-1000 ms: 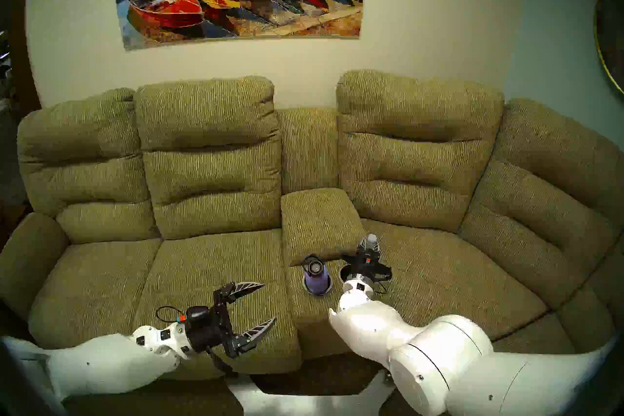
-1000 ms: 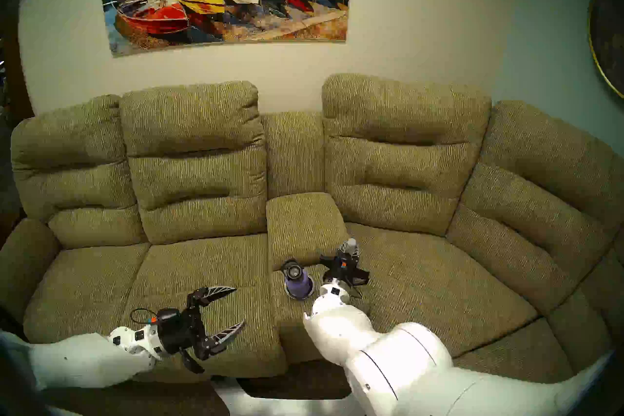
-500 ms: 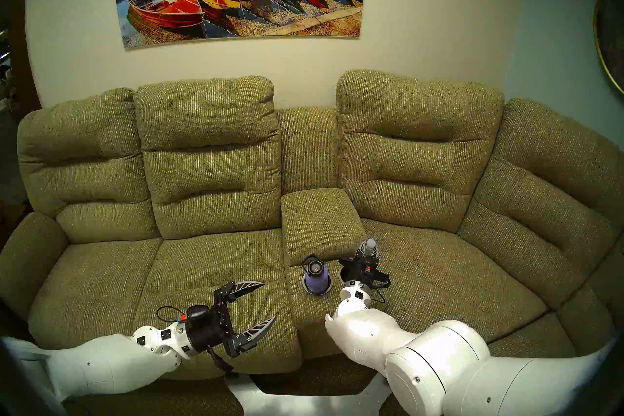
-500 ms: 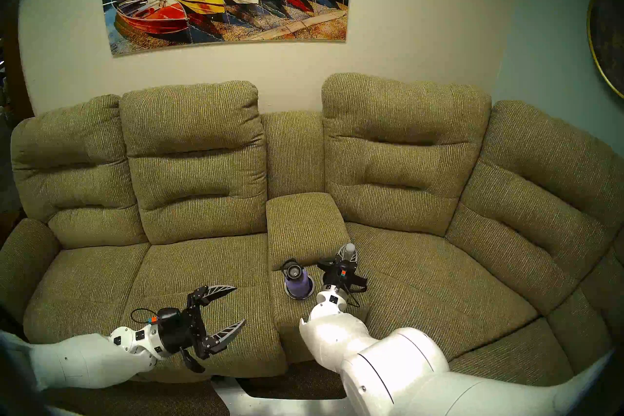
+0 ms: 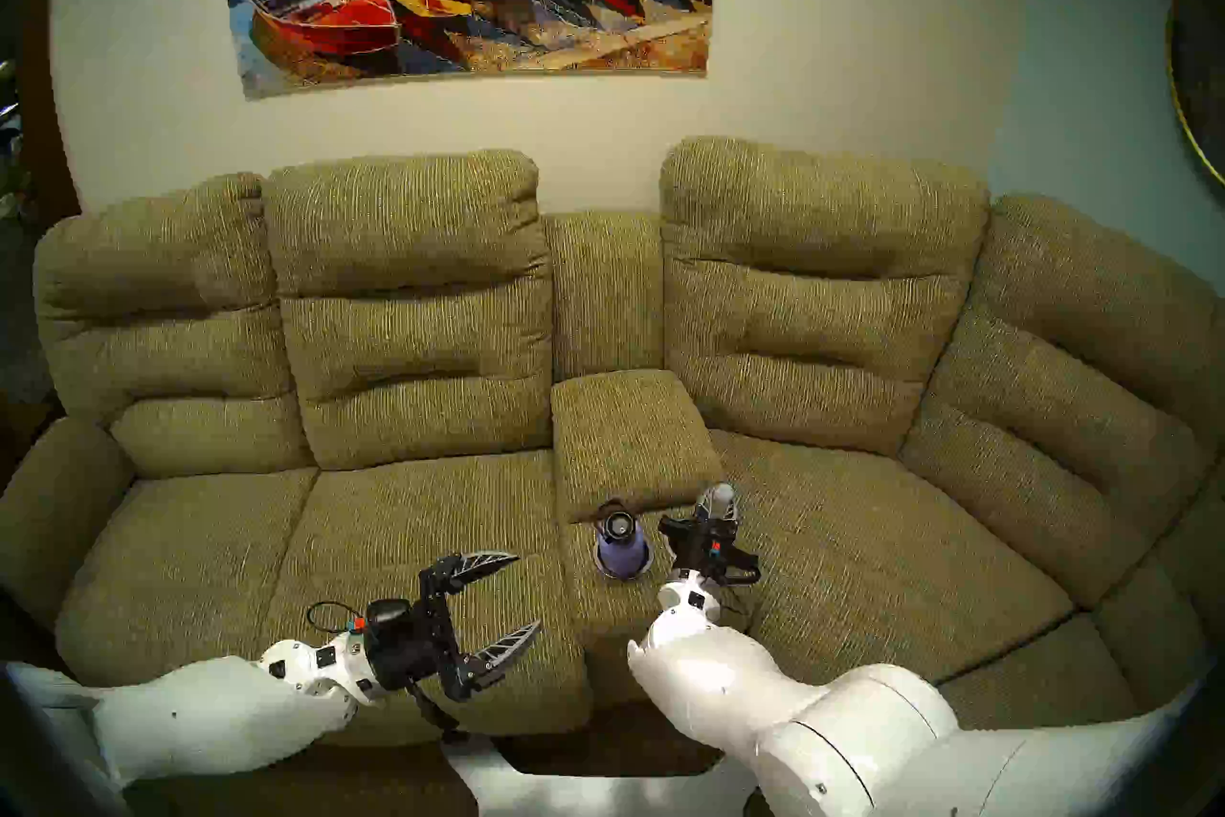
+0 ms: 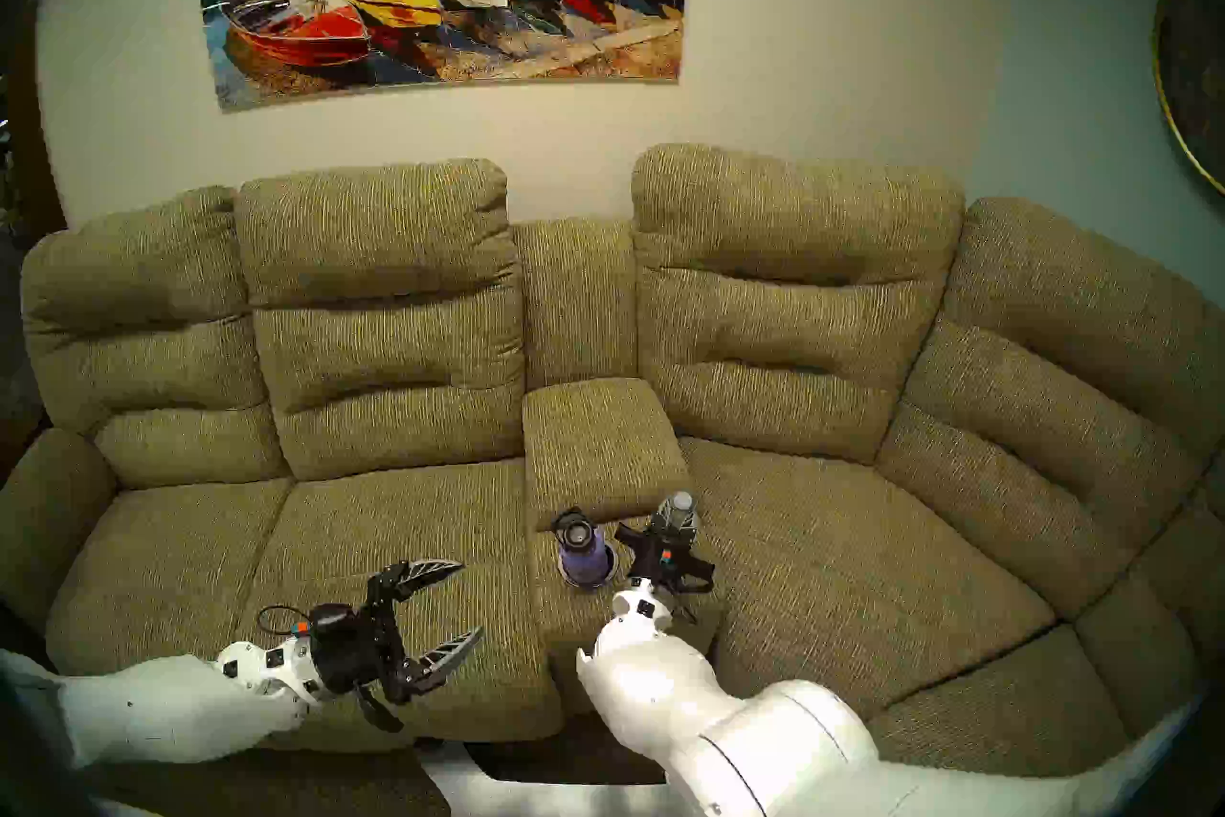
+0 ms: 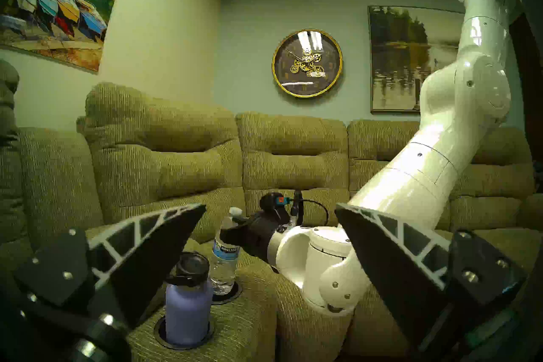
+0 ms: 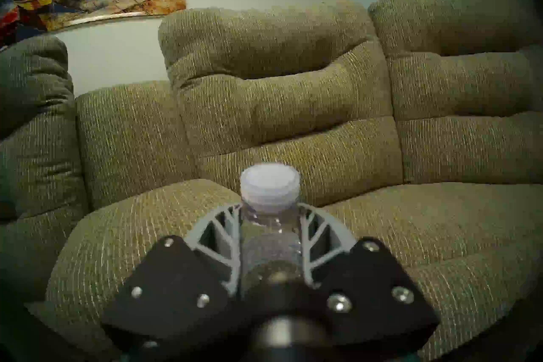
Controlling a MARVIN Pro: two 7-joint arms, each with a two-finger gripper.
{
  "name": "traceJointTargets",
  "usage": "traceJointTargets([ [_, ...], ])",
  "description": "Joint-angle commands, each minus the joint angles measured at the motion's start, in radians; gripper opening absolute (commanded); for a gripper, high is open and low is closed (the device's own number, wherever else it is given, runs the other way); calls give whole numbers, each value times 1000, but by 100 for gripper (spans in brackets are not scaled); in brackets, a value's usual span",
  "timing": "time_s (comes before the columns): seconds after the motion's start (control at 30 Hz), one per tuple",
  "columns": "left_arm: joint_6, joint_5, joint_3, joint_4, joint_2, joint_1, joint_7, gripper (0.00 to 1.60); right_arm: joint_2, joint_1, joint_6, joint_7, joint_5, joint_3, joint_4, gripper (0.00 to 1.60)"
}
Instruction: Put bottles into cup holders
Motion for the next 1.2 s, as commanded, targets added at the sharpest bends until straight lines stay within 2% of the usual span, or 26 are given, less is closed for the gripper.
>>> traceJointTargets([
  [0.0, -5, -5, -7, -3, 1, 1, -113, 160, 14, -41, -6, -36, -36, -37, -59, 0],
  [0.03, -5, 4, -2, -8, 5, -1, -95, 160, 15, -40, -6, -38, -32, -45, -50, 0],
  [0.1, -5, -6, -9, -2, 0, 1, -117, 160, 15, -44, -6, -41, -40, -52, -41, 2],
  [0.13, -5, 4, -2, -9, 5, -1, -95, 160, 12, -38, -6, -41, -38, -59, -22, 13],
  [0.17, -5, 0, -5, -6, 3, 0, -104, 160, 9, -35, -6, -41, -38, -59, -12, 50],
  [0.23, -5, -6, -9, -2, 0, 1, -117, 160, 1, -26, -6, -33, -38, -61, 13, 77],
  [0.3, -5, 8, 1, -11, 7, -1, -86, 160, -8, -12, -1, -29, -32, -68, 44, 71],
  [0.33, -5, -6, -8, -2, 1, 1, -115, 160, -10, -11, -1, -29, -39, -68, 49, 70],
  [0.37, -5, 5, -1, -9, 5, -1, -94, 160, -12, -7, -3, -28, -37, -70, 58, 70],
  [0.4, -5, -1, -5, -5, 3, 0, -106, 160, -13, -6, -6, -27, -37, -71, 63, 70],
  [0.47, -5, -2, -5, -5, 2, 0, -108, 160, -13, -6, -6, -37, -48, -78, 71, 75],
  [0.5, -5, -2, -5, -5, 2, 0, -108, 160, -12, -8, -6, -35, -45, -79, 70, 83],
  [0.53, -5, 2, -3, -7, 4, -1, -100, 160, -8, -13, -6, -51, -61, -86, 64, 93],
  [0.57, -5, -3, -6, -4, 2, 0, -110, 160, -3, -19, -6, -66, -71, -92, 53, 160],
  [0.63, -5, -1, -4, -5, 3, 0, -106, 160, 13, -42, -6, -78, -80, -96, 11, 160],
  [0.77, -5, 2, -1, -7, 4, -1, -97, 160, 58, -99, -6, -154, -146, -126, -75, 160],
  [0.8, -5, 6, 1, -9, 6, -2, -88, 160, 61, -98, -6, -165, -152, -126, -64, 160],
  [0.87, -5, 12, 5, -13, 8, -2, -70, 160, 85, -127, -6, -192, -163, -123, -103, 160],
  [1.0, -5, 20, 7, -17, 9, -2, -46, 160, 132, -176, -6, -225, -187, -121, -143, 160],
  [1.17, -5, 32, 8, -18, 10, -3, -31, 160, 185, -235, -6, -229, -209, -118, -176, 160],
])
